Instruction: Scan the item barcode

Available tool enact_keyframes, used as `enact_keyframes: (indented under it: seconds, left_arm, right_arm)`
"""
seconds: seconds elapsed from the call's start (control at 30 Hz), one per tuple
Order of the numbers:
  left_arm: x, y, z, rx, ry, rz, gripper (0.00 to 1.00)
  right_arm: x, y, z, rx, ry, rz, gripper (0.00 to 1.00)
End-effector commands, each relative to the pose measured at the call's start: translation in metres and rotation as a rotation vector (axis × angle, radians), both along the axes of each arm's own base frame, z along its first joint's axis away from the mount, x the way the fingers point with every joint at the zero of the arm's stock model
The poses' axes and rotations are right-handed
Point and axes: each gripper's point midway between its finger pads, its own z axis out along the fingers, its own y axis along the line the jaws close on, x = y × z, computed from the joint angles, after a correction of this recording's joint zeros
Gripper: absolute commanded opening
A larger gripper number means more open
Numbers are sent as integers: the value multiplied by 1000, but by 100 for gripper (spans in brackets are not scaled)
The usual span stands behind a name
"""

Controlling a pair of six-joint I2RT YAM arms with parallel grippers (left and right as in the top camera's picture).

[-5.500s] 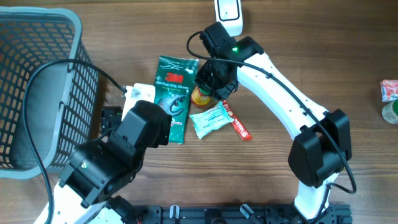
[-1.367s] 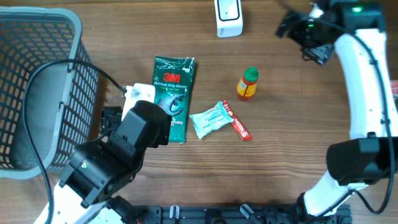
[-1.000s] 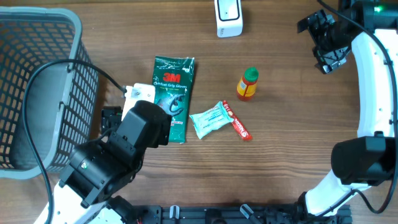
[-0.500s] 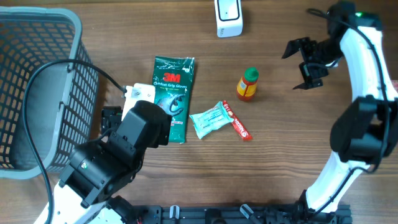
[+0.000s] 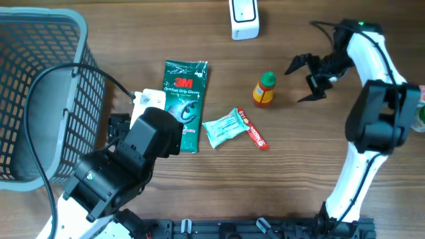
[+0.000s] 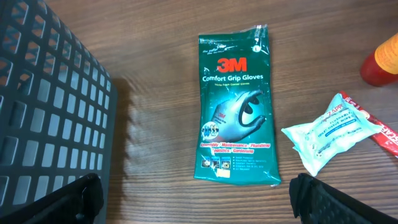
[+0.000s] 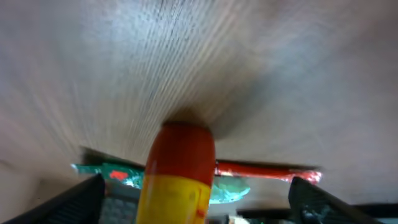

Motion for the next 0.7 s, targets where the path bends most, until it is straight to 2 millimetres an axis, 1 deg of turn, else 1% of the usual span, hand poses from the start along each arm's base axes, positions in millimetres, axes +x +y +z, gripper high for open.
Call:
enact_keyframes:
  seconds: [0.0, 0.03, 0.1, 0.17, 0.2, 0.27, 0.4, 0.47, 0.57, 0.67]
  left_arm:
    - [0, 0, 1, -20, -4, 13, 100]
    - [0, 0, 1, -20, -4, 13, 100]
    - [0, 0, 1, -20, -4, 13, 100]
    - [0, 0, 1, -20, -4, 13, 100]
    - [0, 0, 1, -20, -4, 13, 100]
    - [0, 0, 1, -20, -4, 13, 100]
    - [0, 0, 1, -20, -4, 13, 100]
    - [0, 0, 1, -20, -4, 13, 100]
    - [0, 0, 1, -20, -4, 13, 100]
    - [0, 0, 1, -20, -4, 13, 100]
  right_arm:
    - [3, 12, -5, 111, -33, 35, 91]
    - [2, 11, -6, 100, -26, 38, 91]
    - [-3, 14, -2, 120, 2, 31, 91]
    - [1, 21, 5, 183, -11, 11, 94]
    - [5, 21, 5, 187, -26, 1, 95]
    - [17, 17, 1, 169, -34, -57, 98]
    - [24, 16, 0, 163, -46, -78, 98]
    - [22, 11, 0, 158, -48, -75, 97]
    - [20, 3, -6, 108, -46, -66, 97]
    - [21, 5, -5, 122, -50, -68, 98]
